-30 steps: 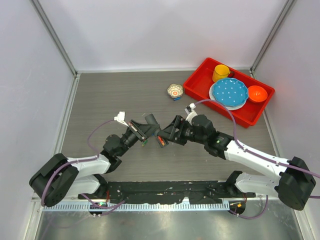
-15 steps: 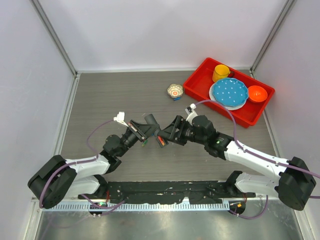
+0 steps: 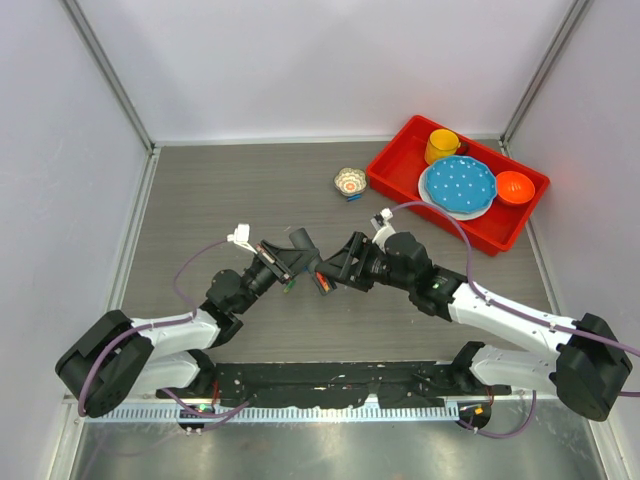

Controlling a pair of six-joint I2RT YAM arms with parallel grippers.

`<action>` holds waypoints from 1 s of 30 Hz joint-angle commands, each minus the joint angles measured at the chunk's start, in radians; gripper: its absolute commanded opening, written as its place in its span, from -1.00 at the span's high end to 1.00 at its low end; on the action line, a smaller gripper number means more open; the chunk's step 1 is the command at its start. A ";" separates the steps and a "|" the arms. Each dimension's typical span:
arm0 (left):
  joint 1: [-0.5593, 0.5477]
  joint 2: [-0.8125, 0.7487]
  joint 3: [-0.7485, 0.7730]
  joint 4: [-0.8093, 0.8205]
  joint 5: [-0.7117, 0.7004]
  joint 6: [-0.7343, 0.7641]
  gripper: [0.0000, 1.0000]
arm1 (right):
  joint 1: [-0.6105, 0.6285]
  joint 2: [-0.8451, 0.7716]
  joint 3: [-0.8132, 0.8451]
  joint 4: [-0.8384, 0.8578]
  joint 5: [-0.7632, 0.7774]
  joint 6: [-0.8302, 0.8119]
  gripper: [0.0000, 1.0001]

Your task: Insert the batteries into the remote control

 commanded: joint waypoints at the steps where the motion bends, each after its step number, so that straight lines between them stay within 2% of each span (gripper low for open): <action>1: -0.001 -0.036 0.058 0.097 -0.037 0.008 1.00 | 0.000 -0.015 -0.024 -0.025 -0.020 -0.008 -0.40; 14: -0.001 -0.039 0.078 0.083 -0.080 0.008 1.00 | 0.003 -0.007 -0.036 -0.015 -0.030 -0.006 -0.38; 22: -0.003 -0.036 0.087 0.080 -0.082 0.005 1.00 | 0.001 -0.001 -0.042 -0.014 -0.034 -0.005 -0.26; 30: -0.003 -0.037 0.090 0.080 -0.080 -0.001 1.00 | 0.003 0.005 -0.052 -0.002 -0.034 -0.002 -0.01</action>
